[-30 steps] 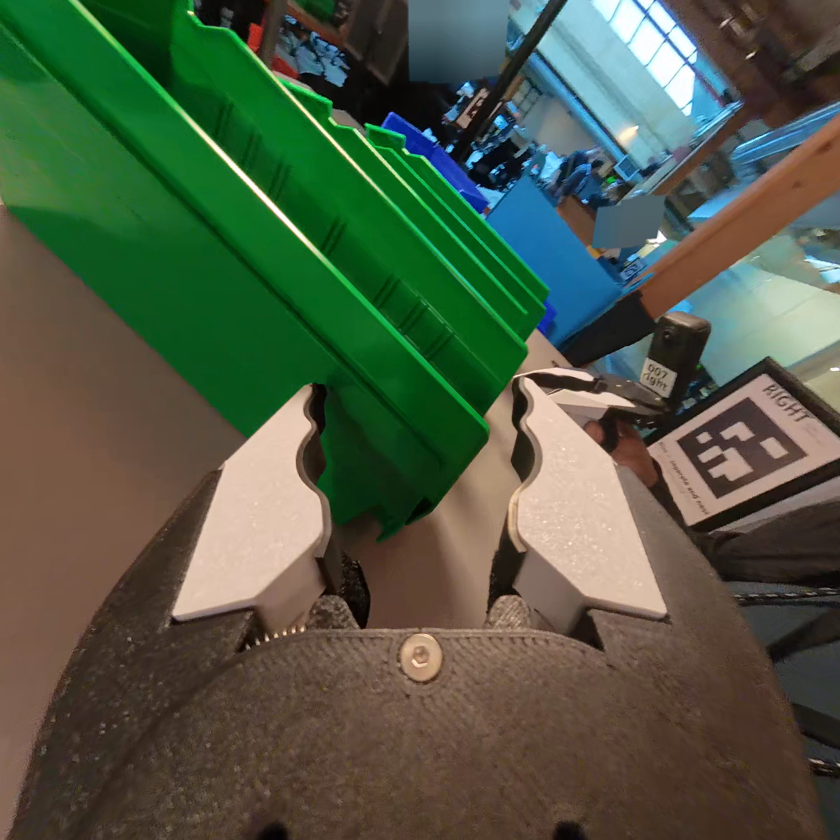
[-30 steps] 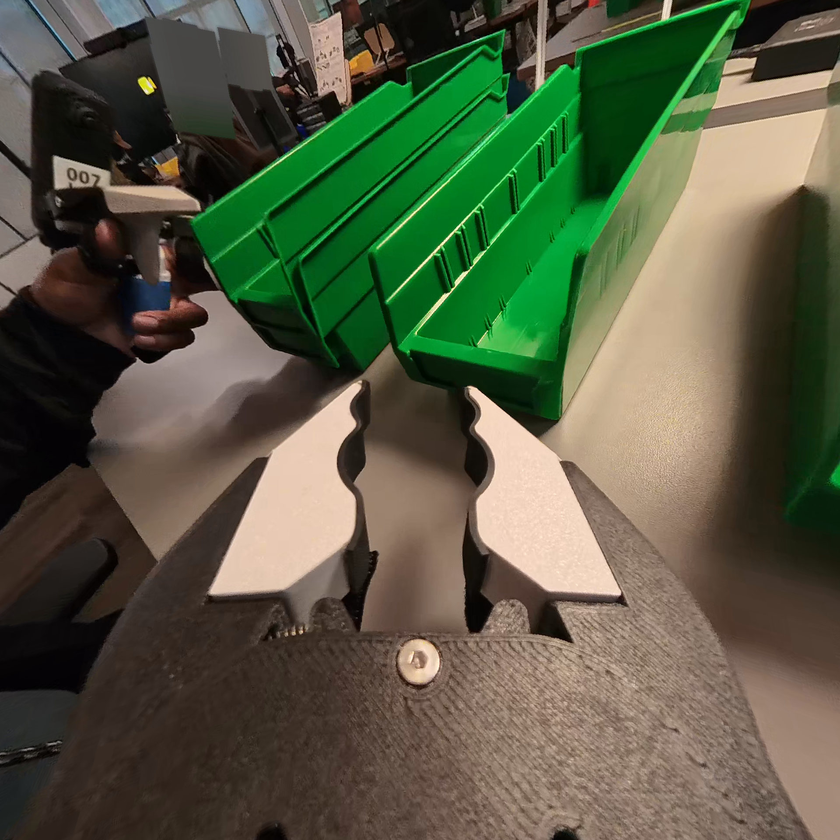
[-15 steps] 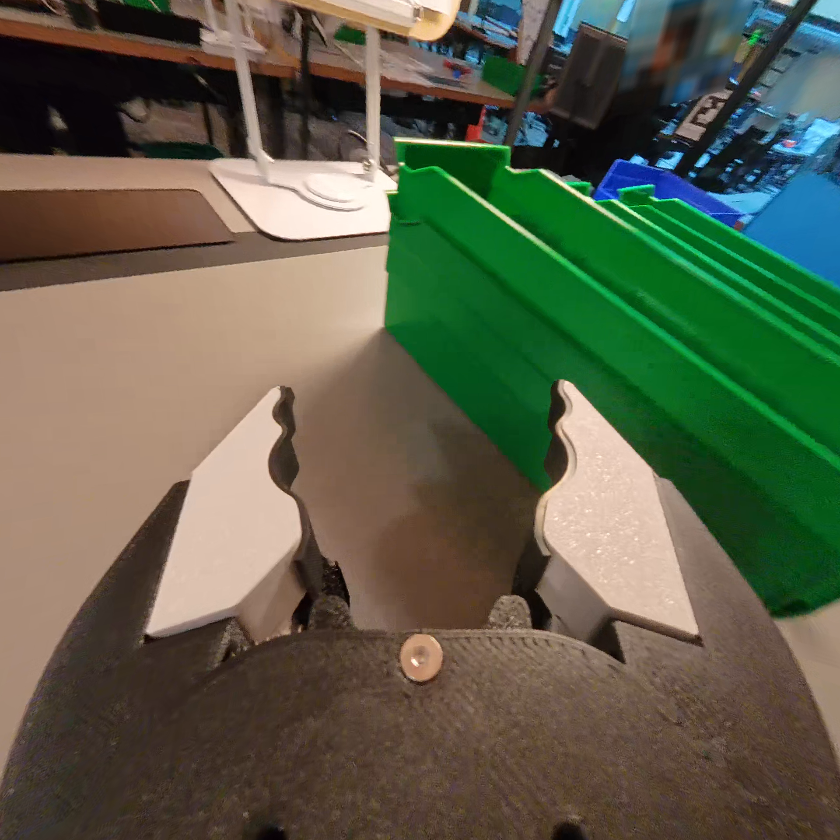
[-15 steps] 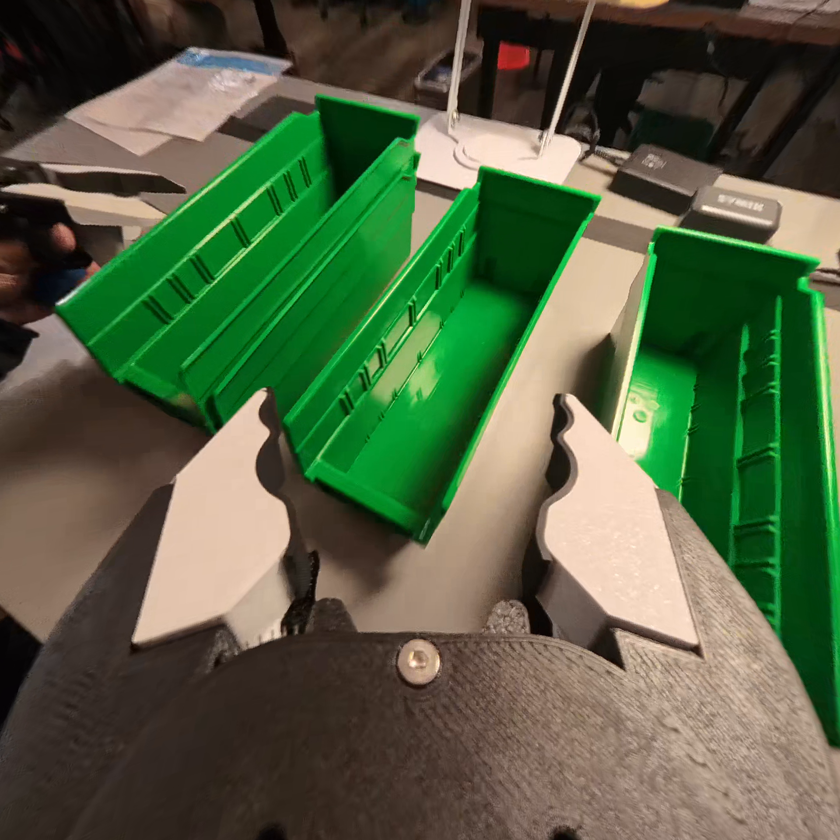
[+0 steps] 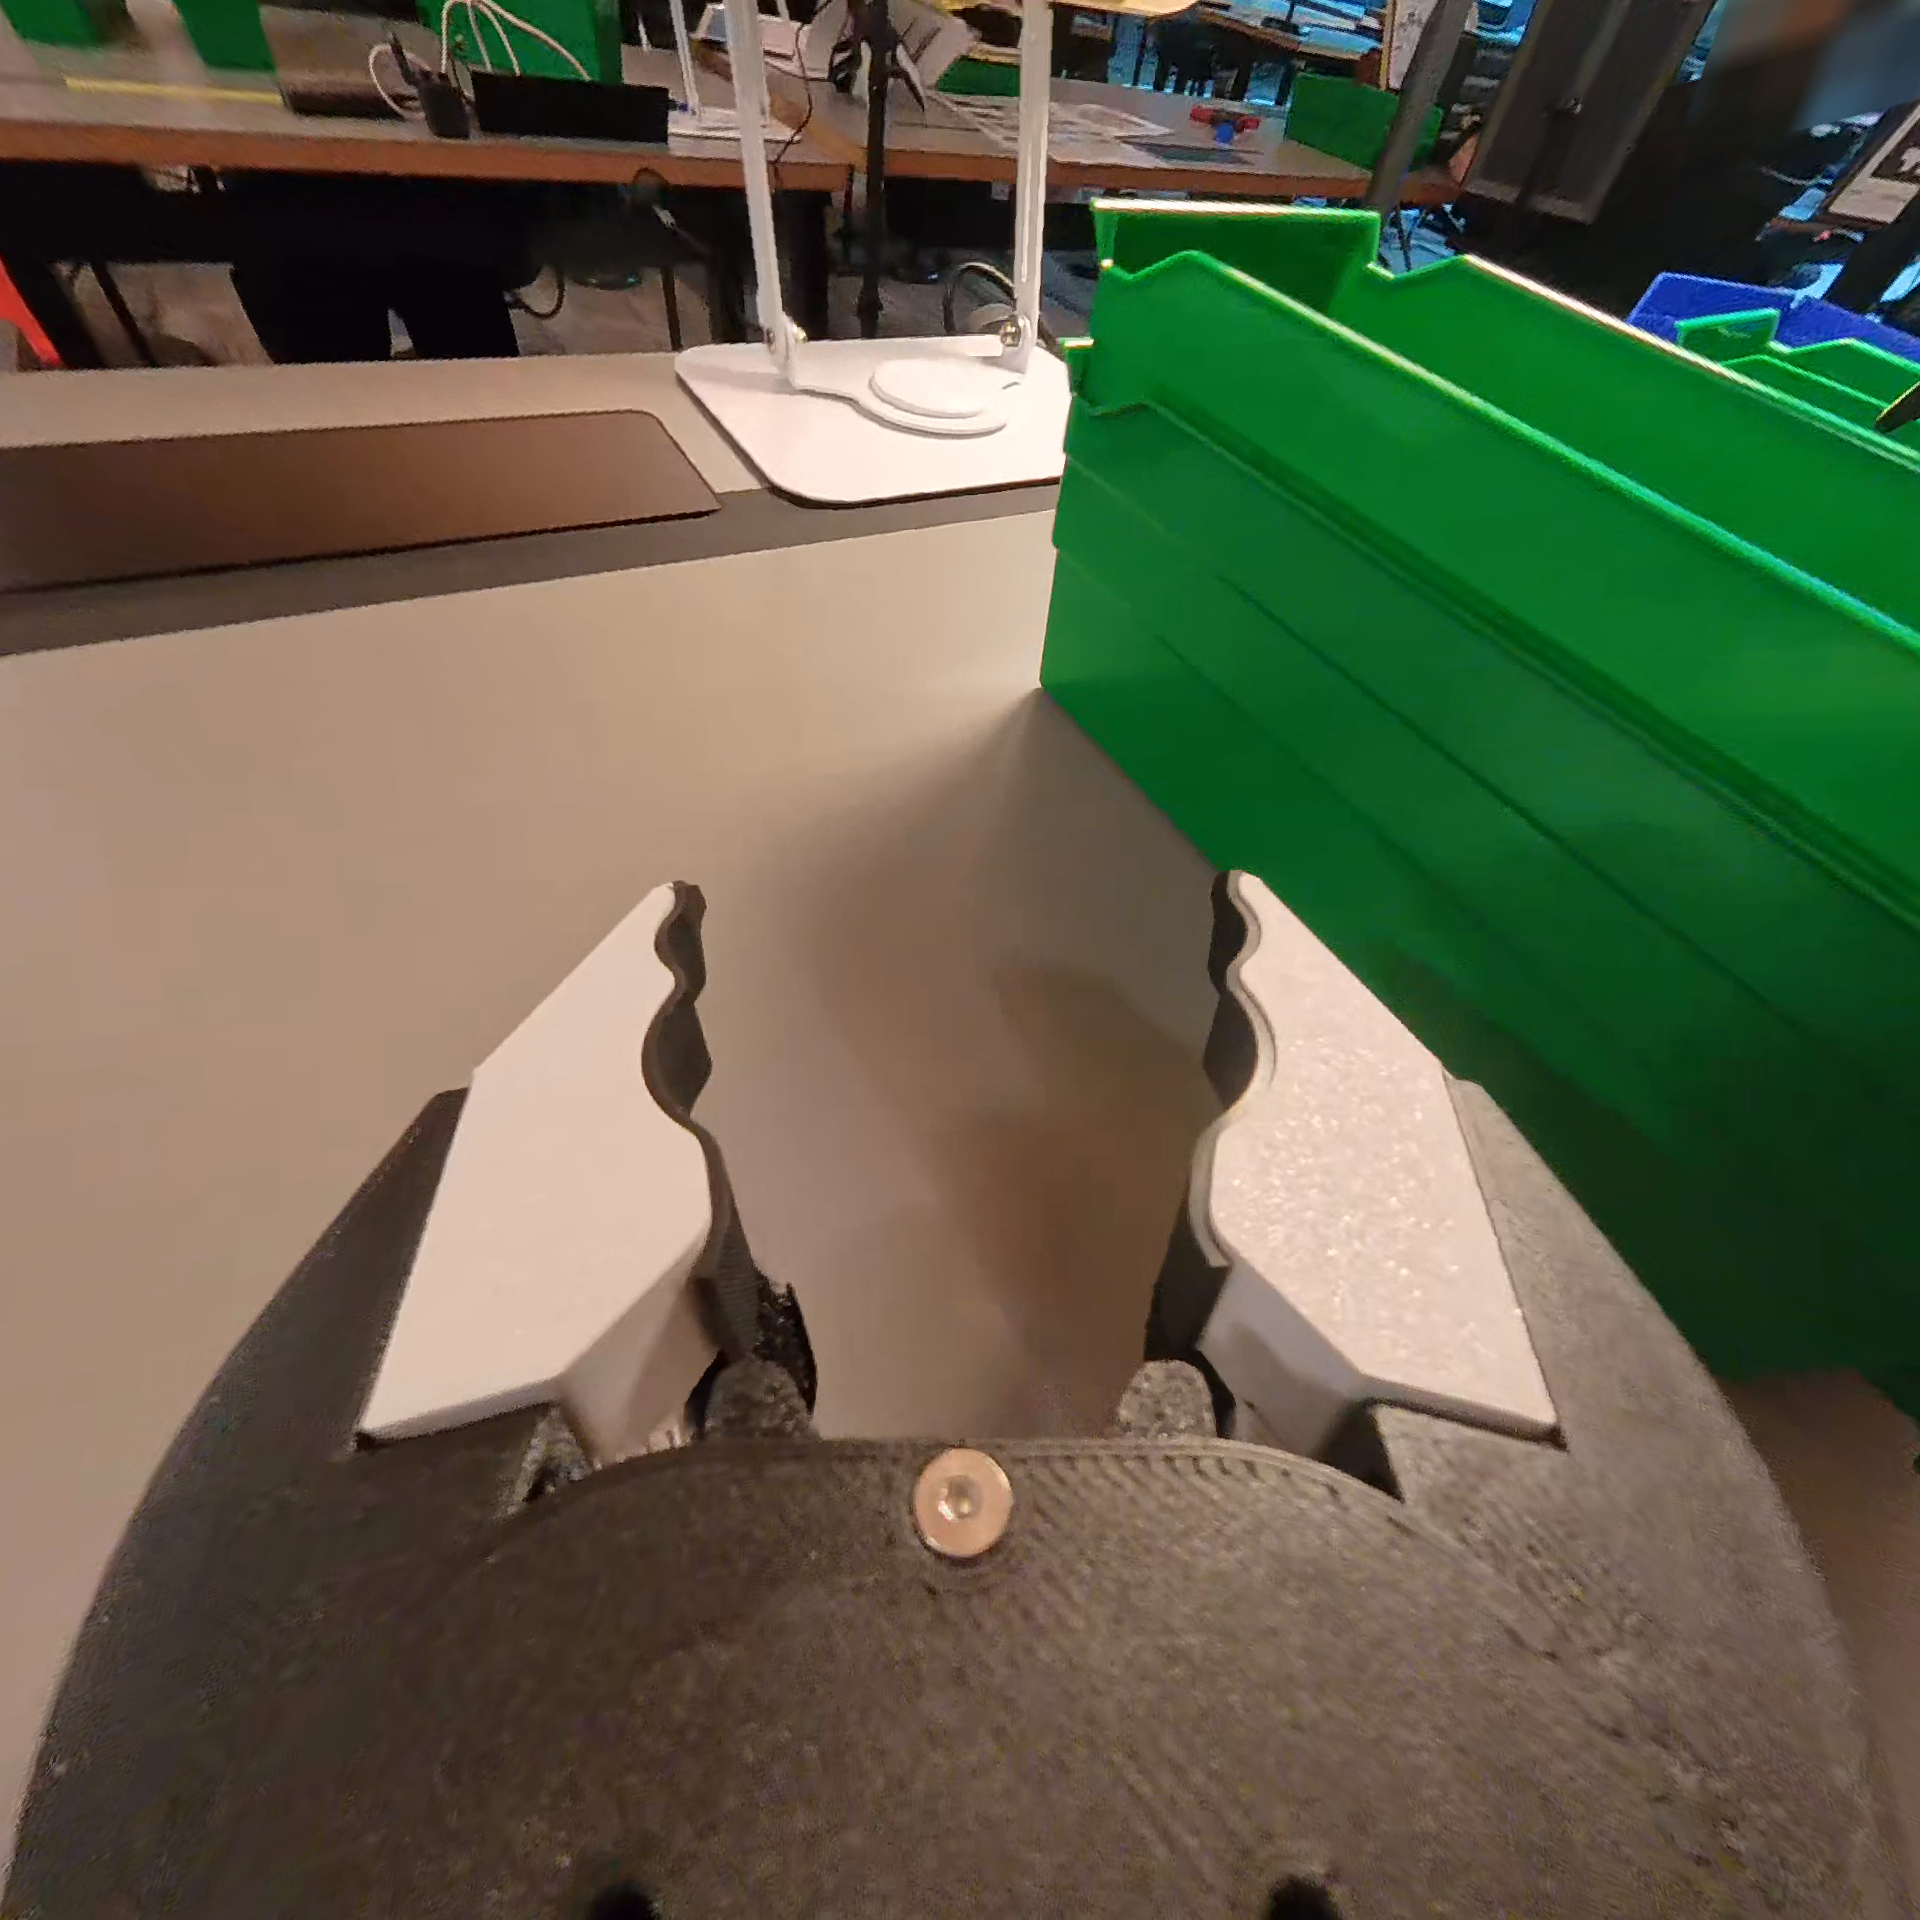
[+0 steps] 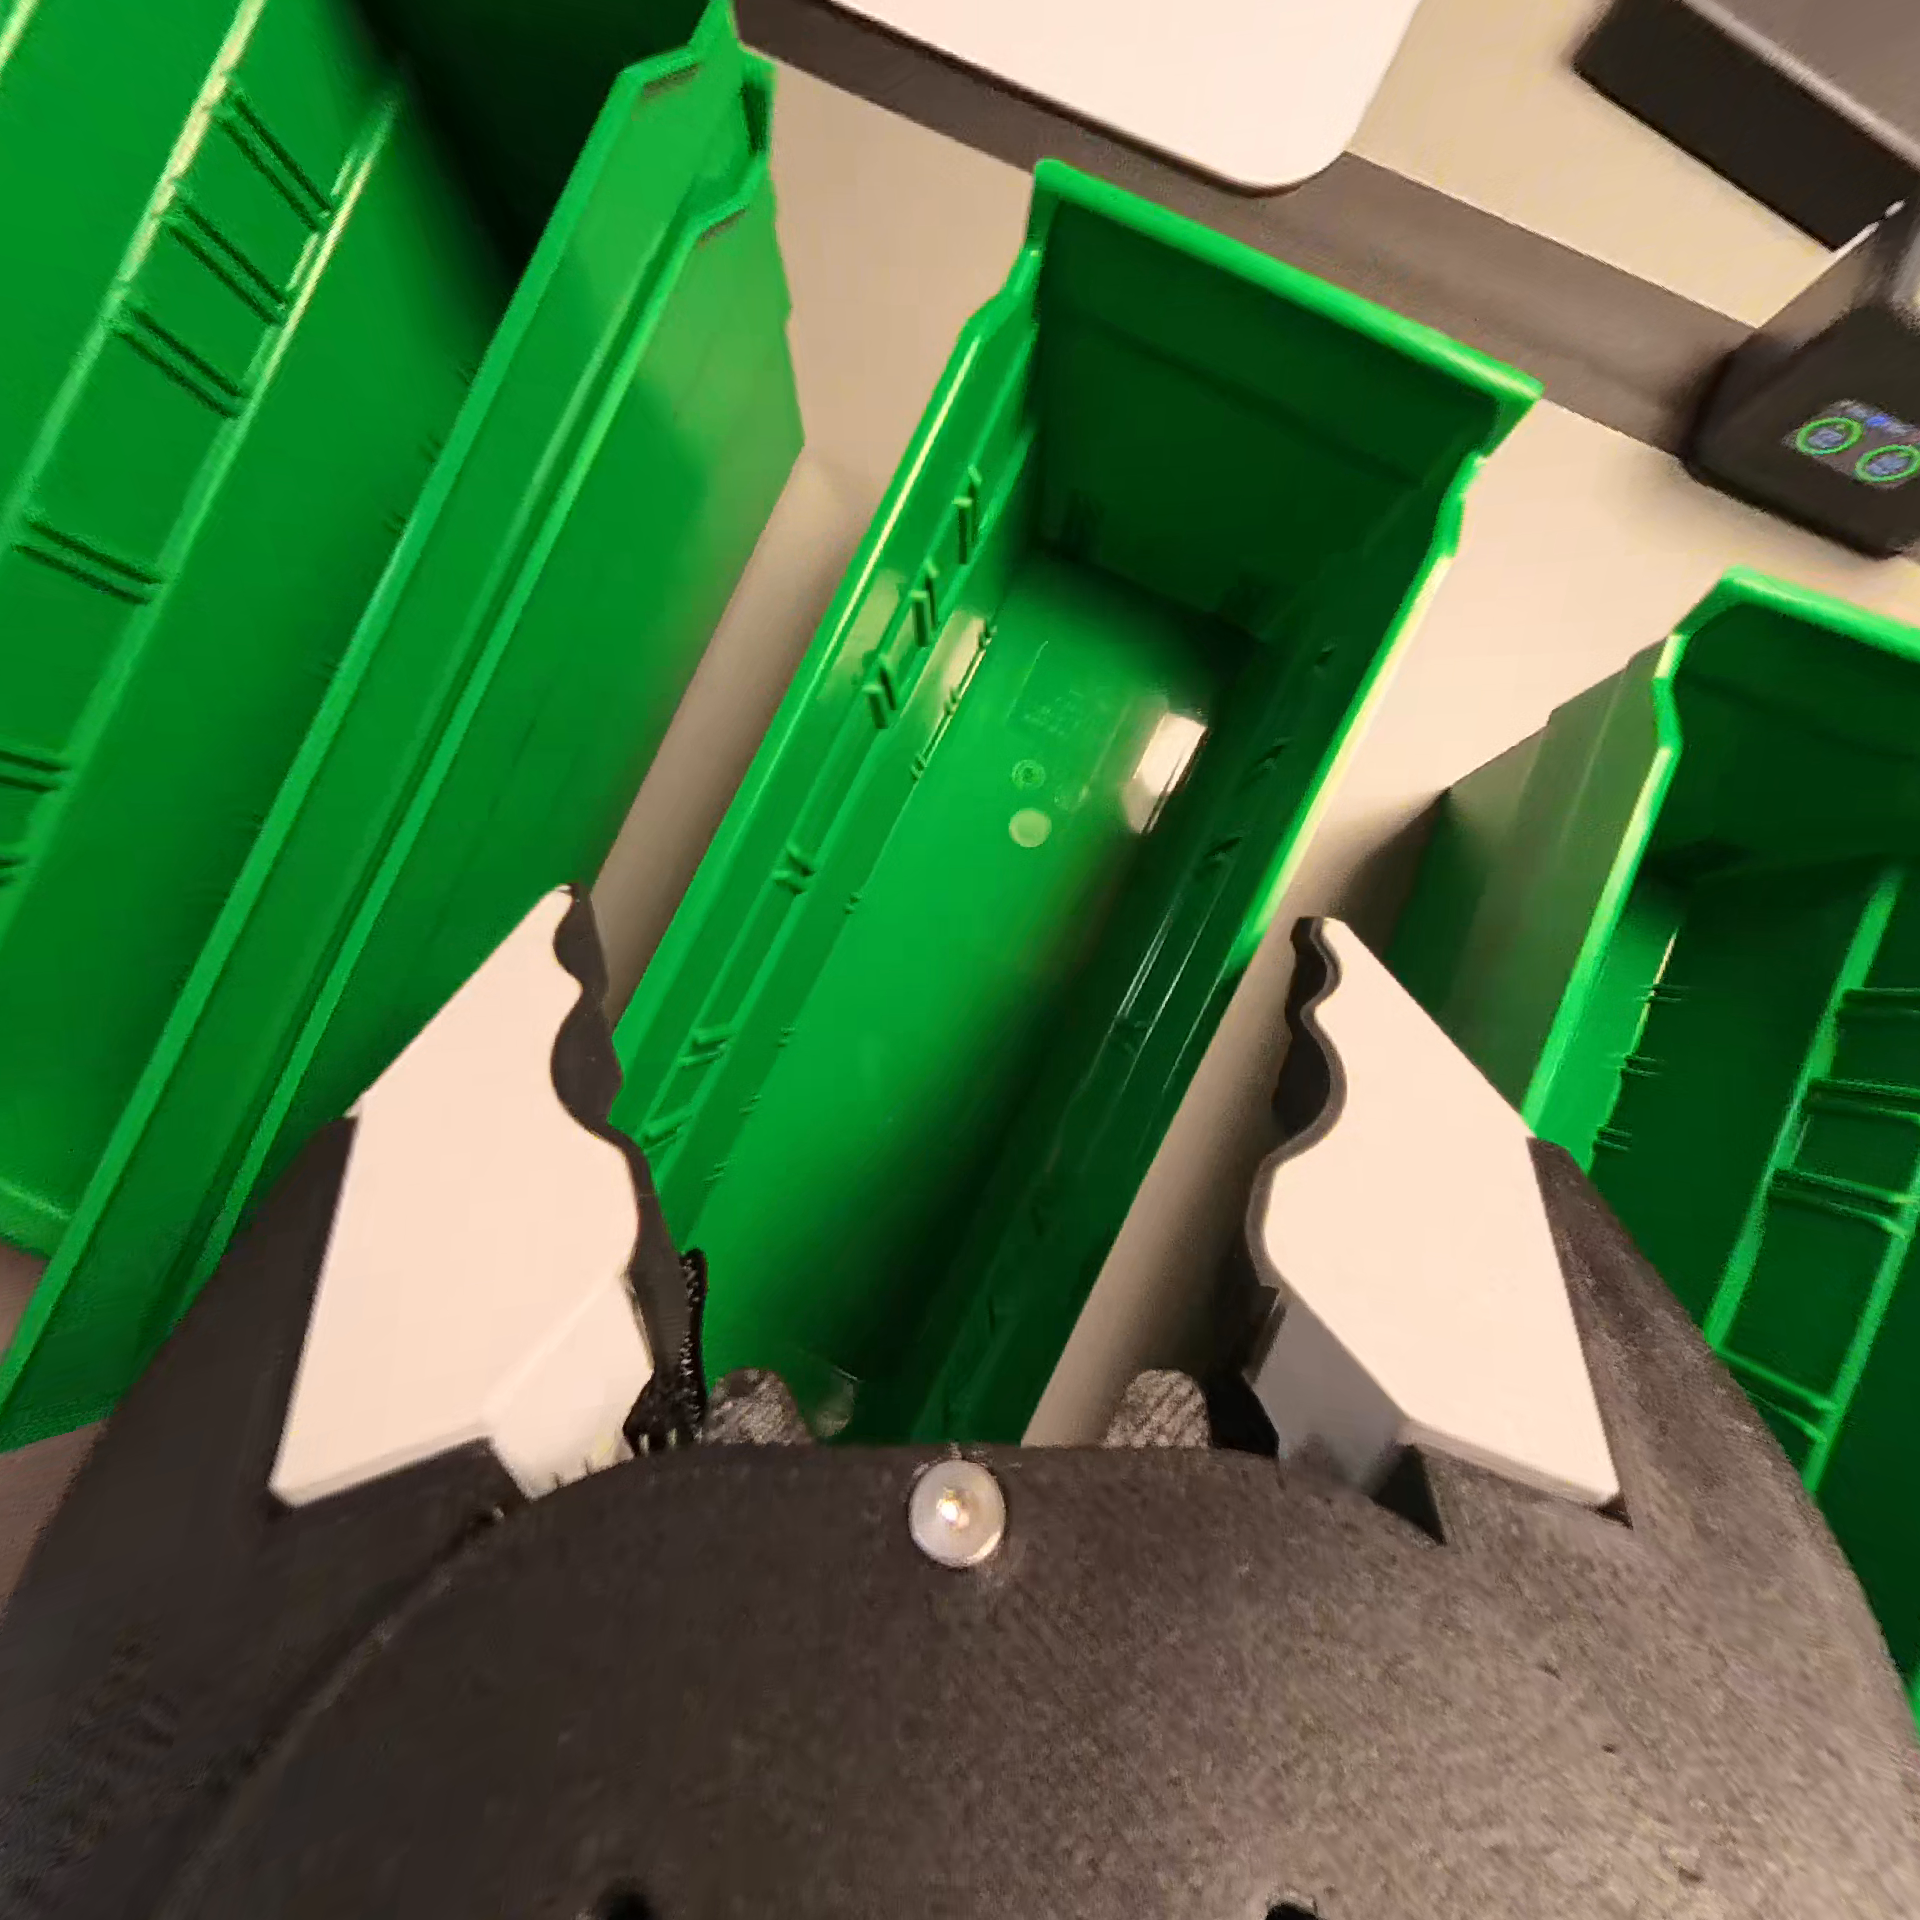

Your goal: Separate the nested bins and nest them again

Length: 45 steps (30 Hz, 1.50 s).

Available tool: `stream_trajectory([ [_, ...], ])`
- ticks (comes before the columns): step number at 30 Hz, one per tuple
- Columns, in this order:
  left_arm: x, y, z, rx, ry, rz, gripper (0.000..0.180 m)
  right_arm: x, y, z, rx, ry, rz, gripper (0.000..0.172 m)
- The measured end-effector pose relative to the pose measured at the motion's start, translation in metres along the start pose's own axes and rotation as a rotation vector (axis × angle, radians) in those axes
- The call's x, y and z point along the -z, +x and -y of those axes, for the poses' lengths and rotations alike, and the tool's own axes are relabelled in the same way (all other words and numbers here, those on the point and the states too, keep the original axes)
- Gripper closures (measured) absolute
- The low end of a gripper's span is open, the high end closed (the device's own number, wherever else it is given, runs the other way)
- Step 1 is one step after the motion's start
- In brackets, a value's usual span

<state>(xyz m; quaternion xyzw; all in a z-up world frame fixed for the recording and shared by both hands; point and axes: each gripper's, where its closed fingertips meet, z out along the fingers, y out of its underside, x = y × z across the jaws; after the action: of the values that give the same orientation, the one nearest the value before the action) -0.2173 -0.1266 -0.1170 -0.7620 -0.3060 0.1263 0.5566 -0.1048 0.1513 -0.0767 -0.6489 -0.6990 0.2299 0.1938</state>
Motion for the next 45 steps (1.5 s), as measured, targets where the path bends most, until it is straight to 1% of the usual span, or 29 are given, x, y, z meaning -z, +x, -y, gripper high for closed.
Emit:
stream_trajectory([
  [4,0.000,-0.002,-0.003,0.016,-0.018,0.005,0.085,-0.010,0.008,0.002,-0.014,-0.060,-0.041,0.041],
  [7,0.000,-0.002,-0.004,0.011,-0.021,0.010,0.086,-0.019,0.010,-0.007,-0.014,-0.124,-0.061,0.037],
  [10,0.000,-0.002,-0.006,0.011,-0.034,0.011,0.086,-0.025,0.006,-0.013,-0.045,-0.147,-0.035,0.035],
  [17,0.001,-0.003,-0.005,0.019,-0.028,0.020,0.088,-0.025,0.002,-0.020,-0.040,-0.192,-0.067,0.033],
  [18,0.001,-0.003,-0.006,0.020,-0.030,0.020,0.088,-0.029,0.000,-0.025,-0.045,-0.215,-0.058,0.032],
  [19,0.001,-0.003,-0.006,0.020,-0.032,0.020,0.088,-0.033,-0.003,-0.030,-0.048,-0.233,-0.048,0.026],
  [26,0.000,-0.003,-0.007,0.024,-0.040,0.014,0.088,-0.033,-0.010,-0.034,-0.055,-0.239,0.005,0.027],
  [28,-0.001,-0.002,-0.008,0.023,-0.046,0.012,0.088,-0.032,-0.010,-0.032,-0.060,-0.230,0.006,0.032],
  [32,-0.001,-0.002,-0.008,0.022,-0.048,0.013,0.088,-0.032,-0.010,-0.027,-0.057,-0.199,0.011,0.048],
  [35,-0.001,-0.003,-0.008,0.029,-0.048,0.014,0.088,-0.030,-0.010,-0.026,-0.065,-0.199,0.026,0.055],
  [40,-0.002,-0.003,-0.009,0.032,-0.054,0.013,0.089,-0.019,-0.004,-0.018,-0.085,-0.165,0.032,0.060],
  [45,-0.003,-0.003,-0.010,0.030,-0.061,0.013,0.089,0.013,-0.012,0.007,-0.088,-0.084,0.075,0.060],
])
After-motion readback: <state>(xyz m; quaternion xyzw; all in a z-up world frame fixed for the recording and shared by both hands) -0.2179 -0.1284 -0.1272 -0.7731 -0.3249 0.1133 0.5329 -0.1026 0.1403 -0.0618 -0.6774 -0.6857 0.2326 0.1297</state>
